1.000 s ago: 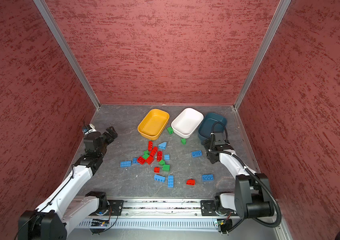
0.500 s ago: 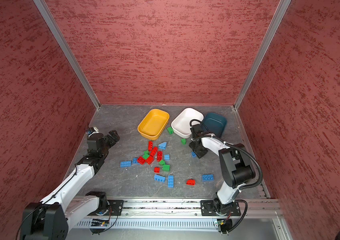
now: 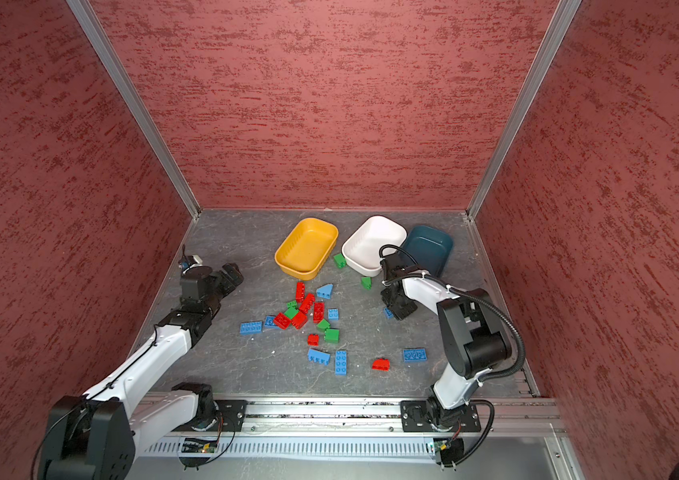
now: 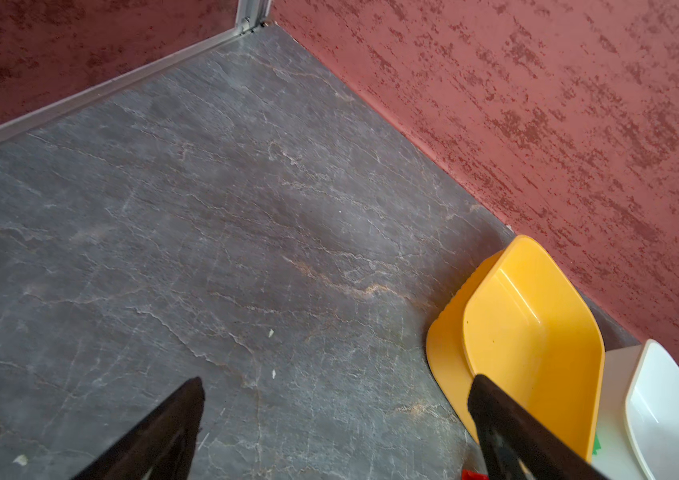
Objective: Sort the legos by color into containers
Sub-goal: 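Grasp the blue brick with the right gripper while the left reaches forward, then lift the blue brick over the teal bin and release it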
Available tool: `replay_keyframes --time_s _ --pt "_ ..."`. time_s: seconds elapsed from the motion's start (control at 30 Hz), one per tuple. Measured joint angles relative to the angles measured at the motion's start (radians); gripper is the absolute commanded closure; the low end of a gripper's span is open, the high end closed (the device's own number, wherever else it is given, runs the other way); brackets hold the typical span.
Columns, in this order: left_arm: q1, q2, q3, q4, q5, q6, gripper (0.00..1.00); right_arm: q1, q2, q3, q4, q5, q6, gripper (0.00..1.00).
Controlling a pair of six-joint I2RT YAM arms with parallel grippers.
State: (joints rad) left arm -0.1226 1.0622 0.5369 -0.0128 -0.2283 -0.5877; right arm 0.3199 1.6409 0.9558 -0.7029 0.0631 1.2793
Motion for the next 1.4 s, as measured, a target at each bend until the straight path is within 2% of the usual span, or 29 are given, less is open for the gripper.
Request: replay_keyframes --time_s 0.33,0.53,0.73,0.9,1.1,1.2,1.23,1.33,1.4 --pt "-0.171 0.033 0.064 -0.074 -0.103 0.017 0.01 0.000 -0.254 -0.111 0.054 0.077 -0.014 0.73" --pt "-0.214 0.042 0.089 -0.109 -0.140 0.016 0.01 -0.009 -0.383 -0.085 0.135 0.213 -0.125 0.74" --pt "-0.249 0.039 0.120 -0.145 -0.159 0.008 0.01 -0.113 -0.338 -0.017 0.309 0.279 -0.258 0.78" --pt "-0.257 0.022 0.119 -0.167 -0.164 -0.031 0.01 -0.205 -0.209 0.027 0.439 0.287 -0.331 0.78" --pt "-0.267 -0.026 0.121 -0.218 -0.166 -0.057 0.01 -0.248 -0.071 0.096 0.531 0.296 -0.425 0.77" --pt "-0.267 -0.045 0.128 -0.248 -0.171 -0.068 0.01 -0.262 -0.023 0.122 0.558 0.297 -0.455 0.73" --pt "-0.267 -0.049 0.130 -0.257 -0.171 -0.071 0.01 -0.266 -0.007 0.132 0.563 0.296 -0.463 0.68" --pt "-0.267 -0.053 0.131 -0.277 -0.172 -0.088 0.01 -0.271 0.014 0.150 0.575 0.296 -0.492 0.44" --pt "-0.267 -0.053 0.131 -0.288 -0.172 -0.099 0.01 -0.271 0.013 0.156 0.582 0.296 -0.509 0.33"
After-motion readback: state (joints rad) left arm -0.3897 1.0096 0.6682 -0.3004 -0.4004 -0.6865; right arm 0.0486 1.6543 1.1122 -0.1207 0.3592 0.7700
